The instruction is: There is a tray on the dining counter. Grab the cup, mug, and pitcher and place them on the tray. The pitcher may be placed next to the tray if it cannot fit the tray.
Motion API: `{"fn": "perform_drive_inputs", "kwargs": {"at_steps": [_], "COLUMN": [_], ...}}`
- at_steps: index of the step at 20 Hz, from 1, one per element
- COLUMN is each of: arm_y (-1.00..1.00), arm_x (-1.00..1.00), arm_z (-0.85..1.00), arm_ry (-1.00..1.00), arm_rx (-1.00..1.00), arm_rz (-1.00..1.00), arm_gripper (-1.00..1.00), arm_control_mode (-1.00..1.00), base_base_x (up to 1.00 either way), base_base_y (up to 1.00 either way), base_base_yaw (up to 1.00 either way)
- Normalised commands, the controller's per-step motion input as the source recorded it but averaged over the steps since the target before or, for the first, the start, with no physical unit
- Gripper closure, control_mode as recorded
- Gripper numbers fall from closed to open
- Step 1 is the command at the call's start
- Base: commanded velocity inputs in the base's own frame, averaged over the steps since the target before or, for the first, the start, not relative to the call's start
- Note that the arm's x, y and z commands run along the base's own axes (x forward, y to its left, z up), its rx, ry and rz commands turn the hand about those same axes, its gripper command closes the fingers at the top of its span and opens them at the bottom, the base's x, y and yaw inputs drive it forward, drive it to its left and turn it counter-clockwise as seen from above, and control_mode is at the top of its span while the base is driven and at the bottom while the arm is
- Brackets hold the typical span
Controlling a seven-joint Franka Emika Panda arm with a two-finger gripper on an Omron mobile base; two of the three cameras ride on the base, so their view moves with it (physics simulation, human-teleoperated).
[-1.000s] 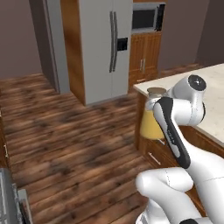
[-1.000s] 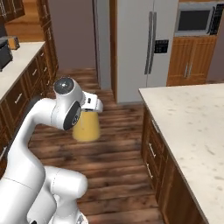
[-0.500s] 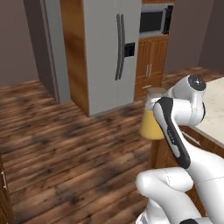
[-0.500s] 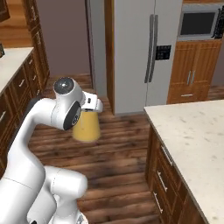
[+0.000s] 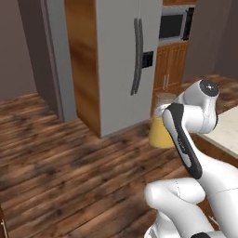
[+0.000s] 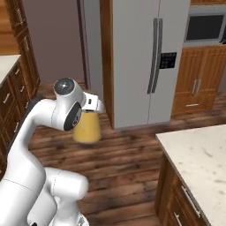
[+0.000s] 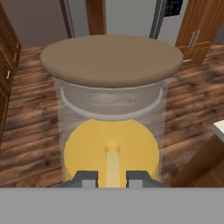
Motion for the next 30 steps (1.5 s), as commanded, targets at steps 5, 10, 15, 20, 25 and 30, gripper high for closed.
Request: {"fn": "perform_drive_inputs", "kwargs": {"at_steps": [5,10,15,20,25,30], "arm_y": [0.00,0.00,0.00,0.00,0.00,0.00], "arm_x": [0.00,0.00,0.00,0.00,0.00,0.00], "arm_z": [0.00,0.00,0.00,0.00,0.00,0.00], "arm_ry": [0.00,0.00,0.00,0.00,0.00,0.00], "arm_rx": [0.00,0.00,0.00,0.00,0.00,0.00], "arm_rz": [0.00,0.00,0.00,0.00,0.00,0.00], "arm_gripper": [1.00,1.00,1.00,1.00,1.00,1.00], "arm_control_mode": [1.00,1.00,1.00,1.00,1.00,1.00], "base_base_x": [1.00,1.00,0.72,0.61,0.65,0.80], "base_base_y": [0.30,0.25,0.24,0.30,0.35,0.47], "base_base_yaw": [-0.17,-0.38,-0.70,-0.74,-0.73,-0.68]}}
